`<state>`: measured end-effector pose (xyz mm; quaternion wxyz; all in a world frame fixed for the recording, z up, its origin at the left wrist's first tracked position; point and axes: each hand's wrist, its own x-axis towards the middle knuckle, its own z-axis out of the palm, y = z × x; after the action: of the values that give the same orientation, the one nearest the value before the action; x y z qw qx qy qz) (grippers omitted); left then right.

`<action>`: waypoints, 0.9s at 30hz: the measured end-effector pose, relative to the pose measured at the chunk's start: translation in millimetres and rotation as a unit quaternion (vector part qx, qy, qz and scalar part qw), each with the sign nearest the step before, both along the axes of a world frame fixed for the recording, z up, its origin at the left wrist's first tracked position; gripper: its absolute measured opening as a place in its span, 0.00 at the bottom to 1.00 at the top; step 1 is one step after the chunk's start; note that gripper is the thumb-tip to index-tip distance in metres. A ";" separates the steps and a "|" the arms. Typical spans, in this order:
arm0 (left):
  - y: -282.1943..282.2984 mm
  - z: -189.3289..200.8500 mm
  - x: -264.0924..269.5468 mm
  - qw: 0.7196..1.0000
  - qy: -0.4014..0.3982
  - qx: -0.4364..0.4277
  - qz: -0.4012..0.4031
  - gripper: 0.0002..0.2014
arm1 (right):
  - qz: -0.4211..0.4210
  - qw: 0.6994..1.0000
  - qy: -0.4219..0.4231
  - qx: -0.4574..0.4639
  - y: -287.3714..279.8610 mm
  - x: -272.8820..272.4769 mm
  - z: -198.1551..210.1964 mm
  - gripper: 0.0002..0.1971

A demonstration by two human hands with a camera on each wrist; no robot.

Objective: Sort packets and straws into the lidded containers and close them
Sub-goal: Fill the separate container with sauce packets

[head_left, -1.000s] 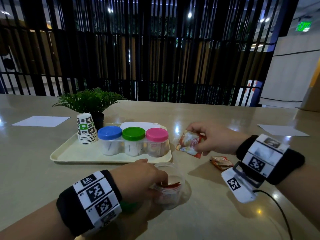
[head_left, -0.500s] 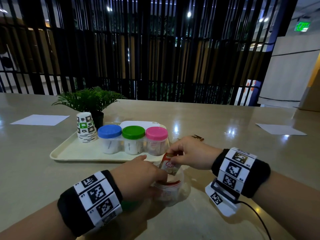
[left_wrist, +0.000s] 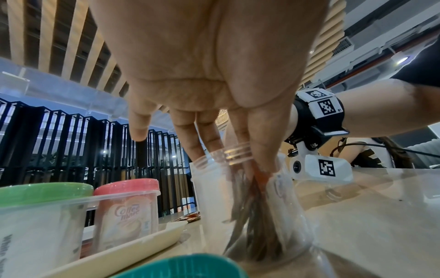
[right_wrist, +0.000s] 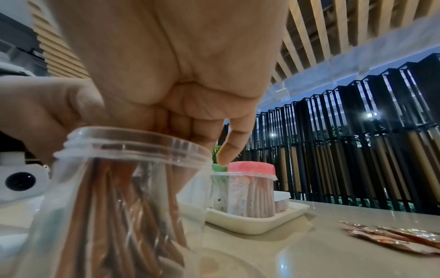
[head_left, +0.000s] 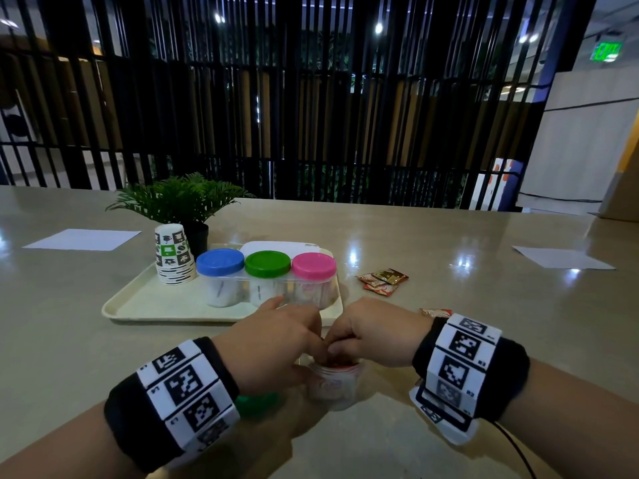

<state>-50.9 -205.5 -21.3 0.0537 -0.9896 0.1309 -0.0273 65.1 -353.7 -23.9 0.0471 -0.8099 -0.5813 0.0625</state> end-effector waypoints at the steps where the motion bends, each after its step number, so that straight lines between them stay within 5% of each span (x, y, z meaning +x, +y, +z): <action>1: 0.3 -0.4 -0.1 1.000 -0.001 -0.007 -0.001 0.17 | 0.004 1.000 -0.002 -0.007 0.4 -0.7 -0.8 0.11; 12: -0.3 -3.9 4.0 0.997 0.027 -0.006 0.072 0.23 | -0.010 0.999 0.001 -0.051 4.6 -5.9 -4.8 0.13; 19: 0.2 -6.2 7.3 0.996 0.083 -0.010 0.036 0.18 | -0.021 0.999 0.031 0.009 -0.2 -7.6 -6.0 0.03; 27: 2.8 -7.7 9.6 0.996 0.081 -0.028 0.012 0.16 | -0.008 0.998 0.066 0.021 -4.4 -3.2 -1.6 0.04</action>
<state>-41.3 -202.7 -29.0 0.0153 -0.9912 0.1218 0.0494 61.9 -358.1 -25.5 0.1030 -0.8078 -0.5713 0.1027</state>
